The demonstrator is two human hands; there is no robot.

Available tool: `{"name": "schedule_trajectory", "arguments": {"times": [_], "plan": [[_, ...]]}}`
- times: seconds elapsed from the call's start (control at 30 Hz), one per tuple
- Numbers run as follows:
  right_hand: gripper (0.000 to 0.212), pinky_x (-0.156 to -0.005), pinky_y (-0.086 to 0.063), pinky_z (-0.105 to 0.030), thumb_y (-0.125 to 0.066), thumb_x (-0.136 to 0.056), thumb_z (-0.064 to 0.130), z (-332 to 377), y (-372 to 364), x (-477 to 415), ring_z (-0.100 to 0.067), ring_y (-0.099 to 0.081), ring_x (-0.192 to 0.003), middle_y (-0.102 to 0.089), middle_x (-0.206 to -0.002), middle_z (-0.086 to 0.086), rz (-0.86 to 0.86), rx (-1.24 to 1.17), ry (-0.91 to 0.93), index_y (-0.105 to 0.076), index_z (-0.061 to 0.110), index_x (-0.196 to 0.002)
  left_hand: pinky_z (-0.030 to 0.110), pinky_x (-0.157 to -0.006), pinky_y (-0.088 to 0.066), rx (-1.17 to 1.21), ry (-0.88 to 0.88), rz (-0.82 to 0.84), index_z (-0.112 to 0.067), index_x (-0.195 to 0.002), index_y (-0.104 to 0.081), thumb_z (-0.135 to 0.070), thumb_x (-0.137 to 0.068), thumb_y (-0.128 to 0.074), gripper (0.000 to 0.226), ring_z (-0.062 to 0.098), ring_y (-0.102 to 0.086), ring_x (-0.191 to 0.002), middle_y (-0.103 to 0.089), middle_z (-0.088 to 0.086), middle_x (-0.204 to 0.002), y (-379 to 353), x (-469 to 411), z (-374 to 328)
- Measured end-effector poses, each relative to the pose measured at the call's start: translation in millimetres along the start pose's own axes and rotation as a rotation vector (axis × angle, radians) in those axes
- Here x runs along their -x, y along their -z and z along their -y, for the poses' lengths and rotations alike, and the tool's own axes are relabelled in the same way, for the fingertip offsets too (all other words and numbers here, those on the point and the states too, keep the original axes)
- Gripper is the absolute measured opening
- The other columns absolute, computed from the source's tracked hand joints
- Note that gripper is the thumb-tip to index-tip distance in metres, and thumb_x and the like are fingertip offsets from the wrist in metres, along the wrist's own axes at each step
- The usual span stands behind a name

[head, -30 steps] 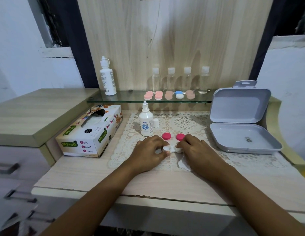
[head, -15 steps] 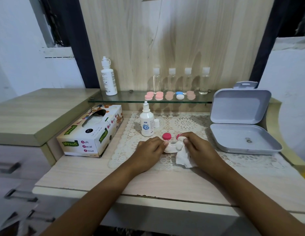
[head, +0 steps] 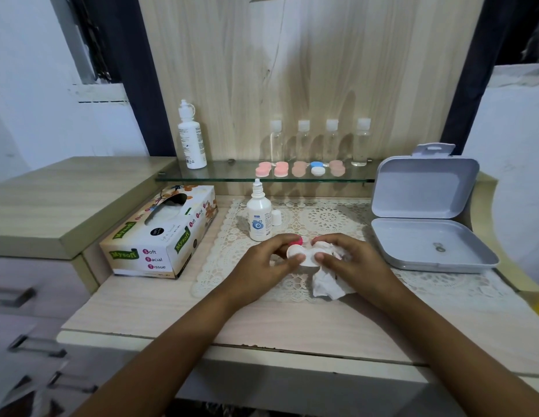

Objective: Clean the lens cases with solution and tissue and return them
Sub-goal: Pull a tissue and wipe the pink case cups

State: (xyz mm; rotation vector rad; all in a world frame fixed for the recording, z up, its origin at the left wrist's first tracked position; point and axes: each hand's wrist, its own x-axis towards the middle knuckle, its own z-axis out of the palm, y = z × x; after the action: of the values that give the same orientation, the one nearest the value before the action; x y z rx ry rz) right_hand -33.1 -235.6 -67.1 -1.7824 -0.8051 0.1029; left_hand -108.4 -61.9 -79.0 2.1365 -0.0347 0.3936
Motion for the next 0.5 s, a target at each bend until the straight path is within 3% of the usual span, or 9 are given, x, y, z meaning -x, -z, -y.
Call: {"name": "schedule_trajectory", "arguments": {"times": [0.07, 0.17, 0.27, 0.33, 0.4, 0.5], "plan": [[0.017, -0.064, -0.042, -0.005, -0.064, -0.085, 0.011, -0.4, 0.6, 0.5, 0.012, -0.057, -0.070, -0.066, -0.090, 0.008, 0.001, -0.012, -0.011, -0.065, 0.019, -0.099, 0.013, -0.091, -0.043, -0.046, -0.062, 0.004, -0.022, -0.119, -0.062, -0.029, -0.079, -0.073, 0.043, -0.004, -0.056, -0.104, -0.064, -0.011, -0.115, 0.3, 1.0, 1.9], [0.017, -0.071, -0.045, -0.006, -0.061, -0.087, 0.012, -3.0, 0.2, 0.5, 0.004, -0.061, -0.082, -0.068, -0.097, 0.006, -0.016, -0.007, -0.019, -0.067, 0.021, -0.101, 0.017, -0.088, -0.045, -0.117, -0.144, -0.056, -0.019, -0.113, -0.065, -0.025, -0.074, -0.078, 0.042, 0.000, -0.058, -0.099, -0.066, -0.009, -0.109, -0.7, 1.7, 3.6], [0.022, -0.072, -0.042, 0.000, -0.058, -0.090, 0.014, -3.7, 0.3, 0.2, -0.005, -0.058, -0.092, -0.064, -0.105, 0.007, -0.144, 0.078, -0.002, -0.066, 0.019, -0.109, 0.017, -0.086, -0.045, -0.143, -0.187, -0.099, -0.019, -0.111, -0.068, -0.024, -0.072, -0.079, 0.041, 0.002, -0.060, -0.097, -0.068, -0.009, -0.106, -0.7, 2.4, 3.3], [0.026, -0.069, -0.036, 0.003, -0.056, -0.091, 0.009, -3.8, 1.0, 2.8, -0.004, -0.051, -0.093, -0.057, -0.105, 0.010, -0.269, 0.215, 0.085, -0.062, 0.015, -0.115, 0.018, -0.086, -0.046, -0.142, -0.180, -0.119, -0.020, -0.110, -0.069, -0.024, -0.072, -0.080, 0.040, 0.001, -0.061, -0.095, -0.069, -0.009, -0.104, 0.8, 2.0, 2.9], [0.023, -0.068, -0.034, -0.004, -0.058, -0.088, 0.009, -4.3, 0.6, 6.1, -0.002, -0.050, -0.085, -0.058, -0.098, 0.007, -0.356, 0.344, 0.244, -0.060, 0.010, -0.111, 0.020, -0.086, -0.047, -0.147, -0.181, -0.142, -0.022, -0.109, -0.069, -0.026, -0.071, -0.080, 0.039, -0.001, -0.061, -0.094, -0.070, -0.010, -0.103, 2.5, 1.3, 4.2], [0.019, -0.073, -0.035, -0.012, -0.061, -0.080, 0.012, -8.9, -1.3, 8.3, -0.010, -0.054, -0.082, -0.067, -0.091, -0.007, -0.341, 0.485, 0.461, -0.064, 0.004, -0.097, 0.020, -0.085, -0.048, -0.141, -0.203, -0.172, -0.024, -0.106, -0.070, -0.028, -0.070, -0.081, 0.037, -0.002, -0.062, -0.094, -0.070, -0.010, -0.101, 4.0, 0.2, 7.0]]}}
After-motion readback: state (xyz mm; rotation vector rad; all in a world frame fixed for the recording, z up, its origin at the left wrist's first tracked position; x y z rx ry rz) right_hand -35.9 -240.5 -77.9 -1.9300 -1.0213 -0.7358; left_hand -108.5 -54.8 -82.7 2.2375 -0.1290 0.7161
